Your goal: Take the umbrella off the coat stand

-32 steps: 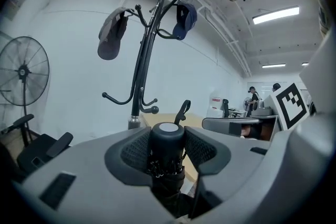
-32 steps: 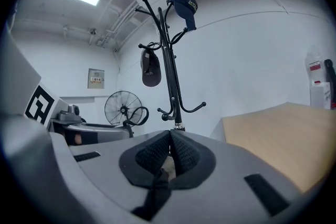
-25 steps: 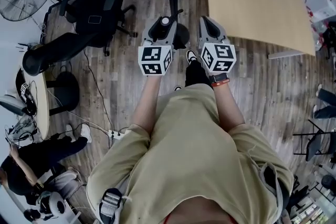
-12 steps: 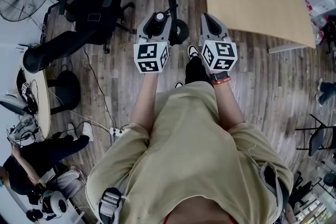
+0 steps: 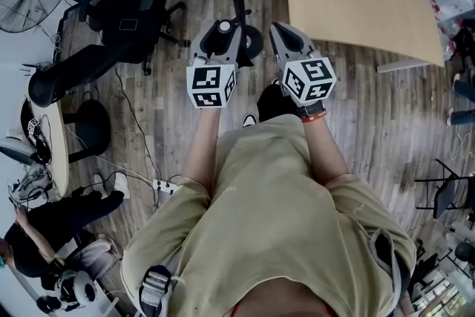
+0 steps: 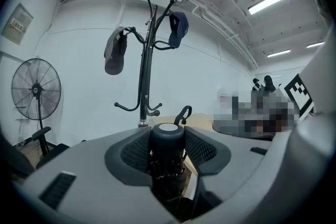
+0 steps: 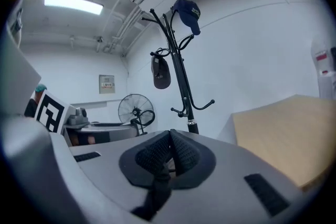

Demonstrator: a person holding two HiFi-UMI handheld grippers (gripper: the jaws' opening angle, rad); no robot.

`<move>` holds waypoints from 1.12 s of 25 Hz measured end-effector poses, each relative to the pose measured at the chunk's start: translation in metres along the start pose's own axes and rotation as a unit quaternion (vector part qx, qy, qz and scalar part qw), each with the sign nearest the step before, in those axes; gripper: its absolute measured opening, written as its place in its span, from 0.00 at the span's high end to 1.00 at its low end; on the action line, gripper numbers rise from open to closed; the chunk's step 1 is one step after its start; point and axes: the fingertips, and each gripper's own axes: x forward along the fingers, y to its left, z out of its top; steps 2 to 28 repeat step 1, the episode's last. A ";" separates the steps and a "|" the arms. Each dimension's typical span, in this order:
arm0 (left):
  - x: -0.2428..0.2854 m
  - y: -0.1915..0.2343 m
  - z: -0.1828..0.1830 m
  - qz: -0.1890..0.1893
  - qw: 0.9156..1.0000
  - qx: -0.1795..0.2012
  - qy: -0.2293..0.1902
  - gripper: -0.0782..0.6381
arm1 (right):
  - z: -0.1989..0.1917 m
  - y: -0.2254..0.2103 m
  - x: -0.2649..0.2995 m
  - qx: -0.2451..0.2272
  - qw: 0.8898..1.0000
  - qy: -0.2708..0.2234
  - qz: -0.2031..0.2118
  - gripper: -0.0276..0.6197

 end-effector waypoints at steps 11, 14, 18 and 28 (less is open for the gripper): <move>0.003 0.000 -0.001 -0.003 1.000 0.004 0.002 0.60 | -0.002 0.004 0.005 0.010 1.000 0.003 0.020 0.93; 0.003 0.000 -0.001 -0.003 1.000 0.004 0.002 0.60 | -0.002 0.004 0.005 0.010 1.000 0.003 0.020 0.93; 0.003 0.000 -0.001 -0.003 1.000 0.004 0.002 0.60 | -0.002 0.004 0.005 0.010 1.000 0.003 0.020 0.93; 0.003 0.000 -0.001 -0.003 1.000 0.004 0.002 0.60 | -0.002 0.004 0.005 0.010 1.000 0.003 0.020 0.93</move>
